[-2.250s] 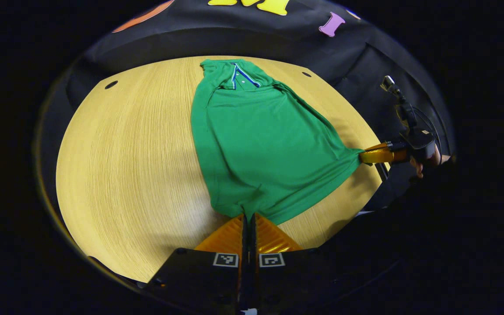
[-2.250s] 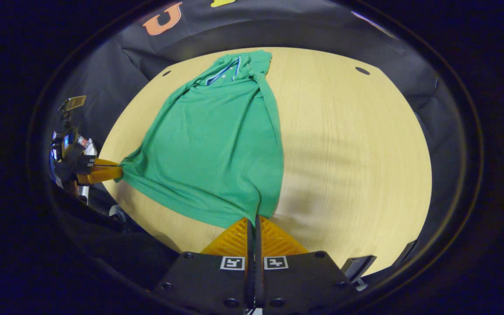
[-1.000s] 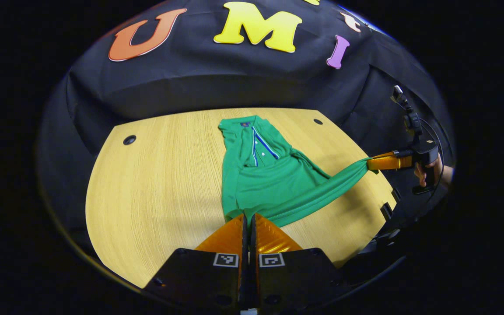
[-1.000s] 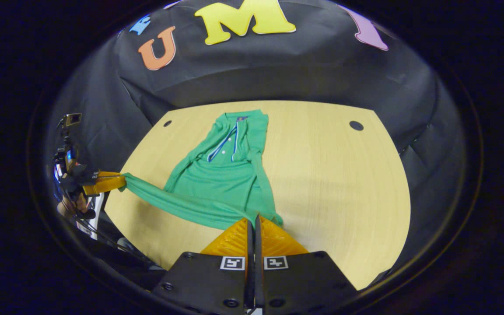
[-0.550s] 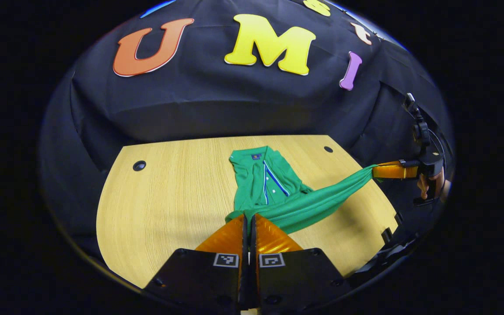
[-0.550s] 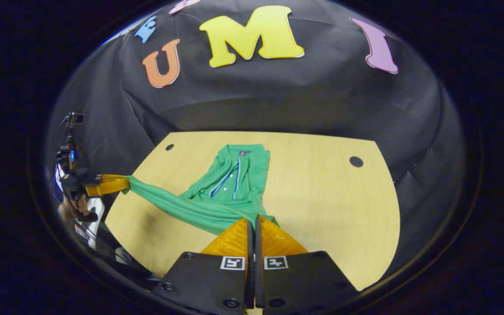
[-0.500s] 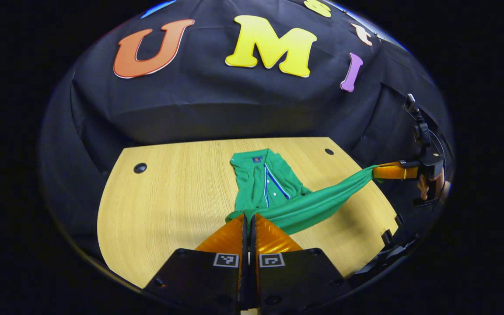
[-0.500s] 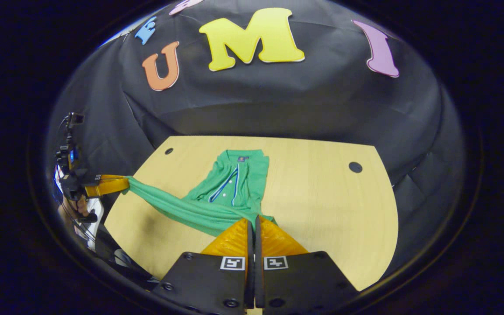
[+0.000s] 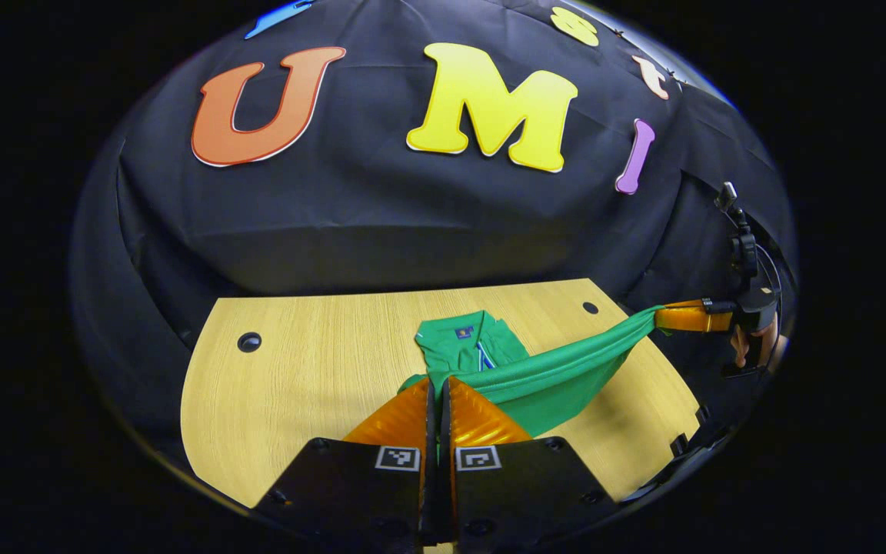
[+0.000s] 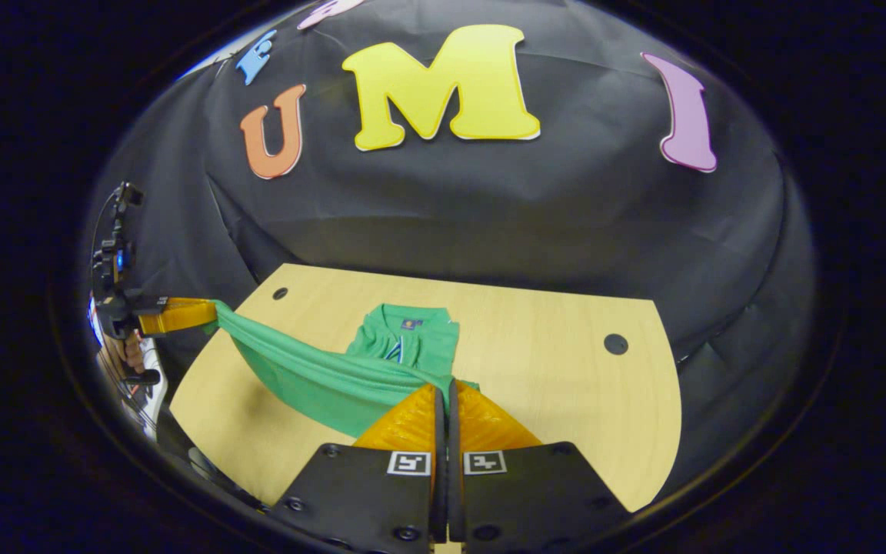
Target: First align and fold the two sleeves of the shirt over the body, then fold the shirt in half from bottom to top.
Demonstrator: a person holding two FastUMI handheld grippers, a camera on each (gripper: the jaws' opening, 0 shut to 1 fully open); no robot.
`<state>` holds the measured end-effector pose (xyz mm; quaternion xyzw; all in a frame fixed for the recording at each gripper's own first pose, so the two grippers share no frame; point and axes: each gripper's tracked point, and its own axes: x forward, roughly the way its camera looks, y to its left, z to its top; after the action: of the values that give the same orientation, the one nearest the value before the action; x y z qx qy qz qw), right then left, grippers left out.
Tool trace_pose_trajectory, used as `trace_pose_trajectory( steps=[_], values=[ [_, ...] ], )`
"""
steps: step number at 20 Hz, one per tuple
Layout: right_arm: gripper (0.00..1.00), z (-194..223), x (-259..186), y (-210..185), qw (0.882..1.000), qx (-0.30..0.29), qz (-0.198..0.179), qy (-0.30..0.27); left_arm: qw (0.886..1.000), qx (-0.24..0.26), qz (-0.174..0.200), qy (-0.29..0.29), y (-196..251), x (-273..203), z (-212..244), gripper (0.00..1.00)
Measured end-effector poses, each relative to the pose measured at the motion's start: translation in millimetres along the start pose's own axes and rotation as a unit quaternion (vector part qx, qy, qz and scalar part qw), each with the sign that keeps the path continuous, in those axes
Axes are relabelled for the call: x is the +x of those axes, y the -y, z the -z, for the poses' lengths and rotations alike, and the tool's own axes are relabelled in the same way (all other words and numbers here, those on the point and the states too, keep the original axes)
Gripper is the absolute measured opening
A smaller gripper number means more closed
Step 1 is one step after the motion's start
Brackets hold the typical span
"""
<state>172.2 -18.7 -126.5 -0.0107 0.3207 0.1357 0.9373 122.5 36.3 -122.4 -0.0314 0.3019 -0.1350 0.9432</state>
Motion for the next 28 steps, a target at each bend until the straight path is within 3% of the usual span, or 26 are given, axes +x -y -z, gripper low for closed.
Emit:
trace_pose_trajectory(
  steps=[12,20,25,27,28],
  values=[
    [0.01,-45,92,31,1.000,-0.007,0.018,0.008,0.999,0.023,-0.028,0.027,-32,89,-55,0.03],
    [0.01,-29,188,51,0.999,-0.001,0.035,-0.012,0.999,-0.013,-0.043,0.005,-66,175,-15,0.03],
    [0.01,-9,247,55,0.998,-0.030,0.049,-0.032,0.998,0.001,-0.065,-0.026,-88,226,17,0.03],
    [0.01,-5,255,53,0.997,-0.040,0.053,-0.037,0.996,0.008,-0.077,-0.040,-96,234,26,0.00],
    [0.01,-6,258,52,0.997,-0.044,0.056,-0.035,0.996,0.007,-0.080,-0.046,-97,236,29,0.03]
  ],
)
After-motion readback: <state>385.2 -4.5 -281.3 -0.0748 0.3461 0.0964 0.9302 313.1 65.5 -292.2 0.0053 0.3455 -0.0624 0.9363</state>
